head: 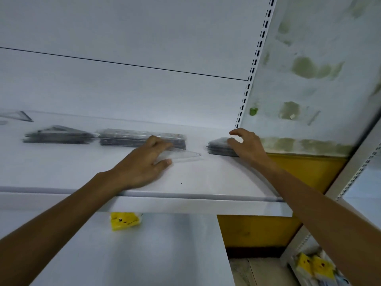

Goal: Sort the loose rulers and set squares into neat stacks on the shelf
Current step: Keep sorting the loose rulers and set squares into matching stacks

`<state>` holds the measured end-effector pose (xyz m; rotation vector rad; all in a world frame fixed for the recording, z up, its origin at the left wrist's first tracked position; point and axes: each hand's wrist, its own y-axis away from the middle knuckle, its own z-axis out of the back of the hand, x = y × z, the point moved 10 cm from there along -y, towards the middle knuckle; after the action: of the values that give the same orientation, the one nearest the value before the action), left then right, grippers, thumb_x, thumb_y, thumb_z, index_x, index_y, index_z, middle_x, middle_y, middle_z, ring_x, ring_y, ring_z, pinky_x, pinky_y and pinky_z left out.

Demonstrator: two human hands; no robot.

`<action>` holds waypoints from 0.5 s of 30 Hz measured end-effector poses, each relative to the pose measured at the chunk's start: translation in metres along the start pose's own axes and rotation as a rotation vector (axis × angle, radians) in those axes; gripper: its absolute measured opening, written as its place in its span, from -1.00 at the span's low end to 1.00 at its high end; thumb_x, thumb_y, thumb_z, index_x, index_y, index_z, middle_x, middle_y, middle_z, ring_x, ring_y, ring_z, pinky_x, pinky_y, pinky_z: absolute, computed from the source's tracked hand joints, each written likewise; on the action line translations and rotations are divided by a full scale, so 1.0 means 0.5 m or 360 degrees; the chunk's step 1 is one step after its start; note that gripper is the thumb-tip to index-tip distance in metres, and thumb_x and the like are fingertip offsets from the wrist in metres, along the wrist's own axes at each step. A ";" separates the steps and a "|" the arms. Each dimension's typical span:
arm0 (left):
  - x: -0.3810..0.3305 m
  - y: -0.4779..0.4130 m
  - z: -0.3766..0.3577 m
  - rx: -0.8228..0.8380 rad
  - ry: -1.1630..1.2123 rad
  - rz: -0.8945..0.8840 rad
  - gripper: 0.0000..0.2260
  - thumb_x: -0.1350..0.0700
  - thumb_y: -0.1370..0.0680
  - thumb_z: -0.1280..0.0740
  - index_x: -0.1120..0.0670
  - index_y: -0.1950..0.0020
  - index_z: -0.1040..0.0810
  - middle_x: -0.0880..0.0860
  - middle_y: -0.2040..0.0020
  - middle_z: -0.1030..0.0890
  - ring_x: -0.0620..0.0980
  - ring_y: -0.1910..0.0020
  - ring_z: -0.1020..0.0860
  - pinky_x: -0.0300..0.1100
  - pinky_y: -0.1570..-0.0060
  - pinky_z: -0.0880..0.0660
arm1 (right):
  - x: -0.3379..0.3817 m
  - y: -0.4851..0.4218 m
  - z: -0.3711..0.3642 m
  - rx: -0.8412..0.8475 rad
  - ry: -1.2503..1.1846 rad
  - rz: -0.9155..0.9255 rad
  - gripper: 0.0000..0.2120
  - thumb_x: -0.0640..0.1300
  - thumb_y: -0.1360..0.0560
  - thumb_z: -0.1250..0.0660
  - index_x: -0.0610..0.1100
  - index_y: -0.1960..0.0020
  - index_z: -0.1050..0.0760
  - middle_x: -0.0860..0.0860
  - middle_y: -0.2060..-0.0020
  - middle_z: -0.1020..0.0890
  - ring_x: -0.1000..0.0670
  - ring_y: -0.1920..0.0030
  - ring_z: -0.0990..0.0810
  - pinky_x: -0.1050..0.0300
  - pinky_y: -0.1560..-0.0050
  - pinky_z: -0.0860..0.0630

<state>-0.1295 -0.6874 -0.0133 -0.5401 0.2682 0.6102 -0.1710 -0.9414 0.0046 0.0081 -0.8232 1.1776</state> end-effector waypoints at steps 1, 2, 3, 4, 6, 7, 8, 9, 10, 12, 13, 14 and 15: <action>0.007 0.004 0.011 -0.0025 0.0014 -0.0002 -0.59 0.01 -0.56 -0.22 0.00 -0.41 -0.30 -0.07 -0.24 -0.31 -0.08 -0.12 -0.40 -0.31 -0.02 -0.27 | 0.012 0.002 0.003 -0.0049 0.0018 0.0016 -0.72 -0.11 -0.51 -0.23 -0.11 -0.20 -0.48 -0.01 -0.22 -0.52 0.00 -0.28 -0.38 0.29 -0.11 -0.22; 0.014 0.009 0.025 -0.0054 0.0023 -0.0003 -0.59 0.01 -0.56 -0.22 0.00 -0.40 -0.31 -0.08 -0.21 -0.31 -0.09 -0.11 -0.40 -0.32 0.00 -0.26 | 0.030 0.005 0.004 -0.0099 0.0037 0.0045 -0.72 -0.13 -0.51 -0.23 -0.12 -0.20 -0.48 -0.01 -0.23 -0.51 -0.01 -0.29 -0.36 0.30 -0.10 -0.20; 0.024 0.017 0.042 -0.0088 0.0030 0.0002 -0.59 0.00 -0.56 -0.23 0.00 -0.40 -0.32 -0.10 -0.19 -0.31 -0.09 -0.12 -0.40 -0.34 0.01 -0.25 | 0.053 0.008 0.001 -0.0142 0.0059 0.0090 -0.72 -0.14 -0.51 -0.23 -0.13 -0.20 -0.47 -0.02 -0.22 -0.51 -0.03 -0.29 -0.35 0.29 -0.10 -0.20; 0.034 0.026 0.061 -0.0131 0.0038 0.0009 -0.59 -0.01 -0.55 -0.24 0.00 -0.39 -0.33 -0.12 -0.18 -0.32 -0.10 -0.14 -0.40 -0.35 0.01 -0.25 | 0.082 0.012 -0.006 -0.0173 0.0084 0.0149 -0.72 -0.16 -0.51 -0.23 -0.14 -0.21 -0.47 -0.04 -0.22 -0.51 -0.04 -0.29 -0.35 0.29 -0.13 -0.19; 0.054 0.051 0.106 -0.0236 0.0046 -0.0006 -0.58 -0.03 -0.51 -0.29 0.02 -0.35 -0.39 -0.11 -0.19 -0.39 -0.12 -0.15 -0.42 -0.35 -0.03 -0.26 | 0.153 0.023 -0.036 -0.0184 0.0118 0.0300 -0.70 -0.19 -0.52 -0.23 -0.16 -0.24 -0.46 -0.06 -0.22 -0.52 -0.05 -0.28 -0.38 0.30 -0.18 -0.17; 0.063 0.066 0.128 -0.0274 0.0045 -0.0024 -0.57 -0.03 -0.49 -0.32 0.03 -0.34 -0.41 -0.09 -0.19 -0.43 -0.13 -0.15 -0.43 -0.35 -0.06 -0.27 | 0.195 0.030 -0.057 -0.0163 0.0116 0.0382 -0.69 -0.20 -0.53 -0.23 -0.16 -0.26 -0.45 -0.05 -0.23 -0.52 -0.05 -0.28 -0.40 0.32 -0.18 -0.17; 0.075 0.081 0.149 -0.0292 0.0048 -0.0040 -0.56 -0.04 -0.47 -0.34 0.03 -0.32 -0.42 -0.09 -0.18 -0.45 -0.14 -0.14 -0.43 -0.34 -0.08 -0.28 | 0.238 0.036 -0.080 -0.0133 0.0099 0.0457 -0.68 -0.20 -0.53 -0.23 -0.15 -0.28 -0.44 -0.05 -0.23 -0.52 -0.04 -0.27 -0.41 0.34 -0.18 -0.17; 0.090 0.097 0.169 -0.0294 0.0053 -0.0048 -0.56 -0.04 -0.46 -0.35 0.02 -0.32 -0.43 -0.10 -0.16 -0.46 -0.16 -0.13 -0.44 -0.34 -0.09 -0.29 | 0.281 0.042 -0.106 -0.0096 0.0075 0.0518 -0.67 -0.20 -0.53 -0.23 -0.15 -0.29 -0.43 -0.04 -0.24 -0.51 -0.03 -0.27 -0.41 0.34 -0.18 -0.18; 0.109 0.112 0.189 -0.0286 0.0059 -0.0042 -0.55 -0.04 -0.45 -0.35 0.01 -0.31 -0.42 -0.11 -0.15 -0.47 -0.16 -0.12 -0.45 -0.34 -0.09 -0.30 | 0.325 0.048 -0.131 -0.0056 0.0053 0.0566 -0.66 -0.20 -0.54 -0.23 -0.14 -0.31 -0.42 -0.04 -0.25 -0.51 -0.02 -0.28 -0.41 0.34 -0.19 -0.19; 0.159 0.141 0.234 -0.0276 0.0067 0.0001 -0.56 -0.02 -0.45 -0.36 -0.01 -0.31 -0.41 -0.10 -0.14 -0.48 -0.17 -0.11 -0.45 -0.35 -0.08 -0.32 | 0.411 0.060 -0.185 0.0017 0.0041 0.0652 -0.65 -0.20 -0.54 -0.23 -0.14 -0.32 -0.41 -0.03 -0.27 -0.49 -0.01 -0.29 -0.40 0.35 -0.19 -0.19; 0.187 0.155 0.259 -0.0289 0.0060 0.0023 -0.57 0.01 -0.45 -0.37 -0.01 -0.31 -0.42 -0.09 -0.14 -0.48 -0.18 -0.10 -0.45 -0.38 -0.06 -0.31 | 0.452 0.066 -0.210 0.0045 0.0051 0.0700 -0.65 -0.20 -0.54 -0.23 -0.15 -0.32 -0.40 -0.03 -0.27 -0.49 -0.01 -0.29 -0.39 0.36 -0.19 -0.18; 0.216 0.169 0.285 -0.0308 0.0037 0.0041 -0.57 0.03 -0.45 -0.38 0.00 -0.30 -0.42 -0.08 -0.14 -0.48 -0.18 -0.09 -0.44 -0.41 -0.04 -0.29 | 0.491 0.073 -0.235 0.0066 0.0058 0.0748 -0.64 -0.21 -0.54 -0.23 -0.15 -0.33 -0.40 -0.03 -0.28 -0.49 -0.02 -0.29 -0.39 0.37 -0.18 -0.18; 0.245 0.182 0.309 -0.0327 0.0004 0.0057 -0.58 0.05 -0.45 -0.39 0.01 -0.30 -0.43 -0.08 -0.14 -0.48 -0.18 -0.08 -0.44 -0.42 -0.02 -0.28 | 0.528 0.080 -0.258 0.0079 0.0061 0.0790 -0.64 -0.21 -0.53 -0.23 -0.16 -0.33 -0.40 -0.04 -0.27 -0.49 -0.03 -0.29 -0.39 0.38 -0.17 -0.18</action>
<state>-0.0750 -0.4817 0.0307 -0.7348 0.2194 0.6761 -0.0954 -0.6580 0.0471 -0.1870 -0.7842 1.6592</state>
